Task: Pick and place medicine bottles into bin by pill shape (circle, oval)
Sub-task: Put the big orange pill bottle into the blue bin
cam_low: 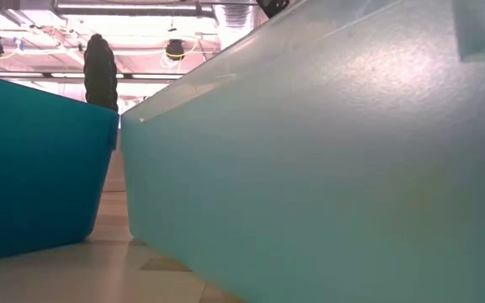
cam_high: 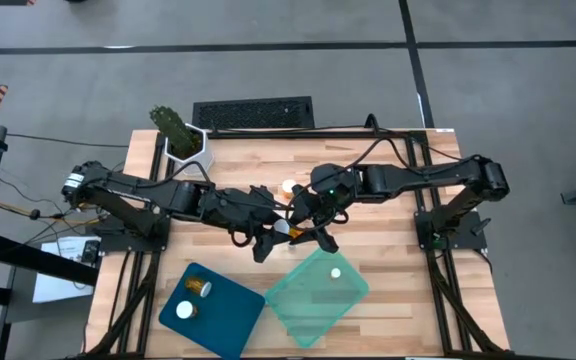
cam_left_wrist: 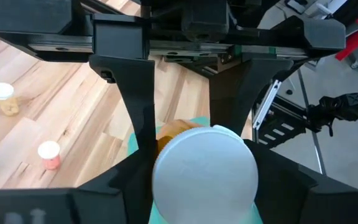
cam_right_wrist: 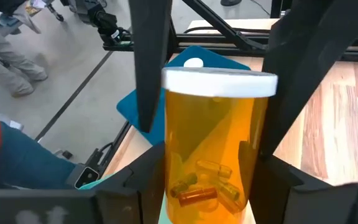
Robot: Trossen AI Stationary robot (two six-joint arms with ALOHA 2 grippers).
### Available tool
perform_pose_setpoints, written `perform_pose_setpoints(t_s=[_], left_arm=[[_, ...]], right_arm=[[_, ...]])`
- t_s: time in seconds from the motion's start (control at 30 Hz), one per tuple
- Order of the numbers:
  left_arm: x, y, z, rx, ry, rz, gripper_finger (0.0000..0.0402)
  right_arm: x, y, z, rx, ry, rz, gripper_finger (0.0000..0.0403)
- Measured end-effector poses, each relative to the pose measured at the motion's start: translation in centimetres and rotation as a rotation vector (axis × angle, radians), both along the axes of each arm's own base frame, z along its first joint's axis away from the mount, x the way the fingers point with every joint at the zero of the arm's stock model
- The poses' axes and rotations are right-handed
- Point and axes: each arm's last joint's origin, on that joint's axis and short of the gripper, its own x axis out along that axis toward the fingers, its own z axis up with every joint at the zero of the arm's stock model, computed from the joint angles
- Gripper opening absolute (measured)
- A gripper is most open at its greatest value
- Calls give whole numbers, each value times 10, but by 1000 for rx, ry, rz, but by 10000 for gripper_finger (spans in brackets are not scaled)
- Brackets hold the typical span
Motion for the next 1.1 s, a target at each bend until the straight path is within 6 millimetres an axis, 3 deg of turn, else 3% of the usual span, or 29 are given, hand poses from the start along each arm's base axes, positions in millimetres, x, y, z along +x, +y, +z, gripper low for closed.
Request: perform_pose_setpoints(t_s=[0.53,1.1], left_arm=[[0,0,0,-2,-2,-1,197],[0,-1,-2,-4,9,-9,196]], right_arm=[[-1,0,0,-1,10,2,206],[-5,-1,-4,-15,75,8,279]])
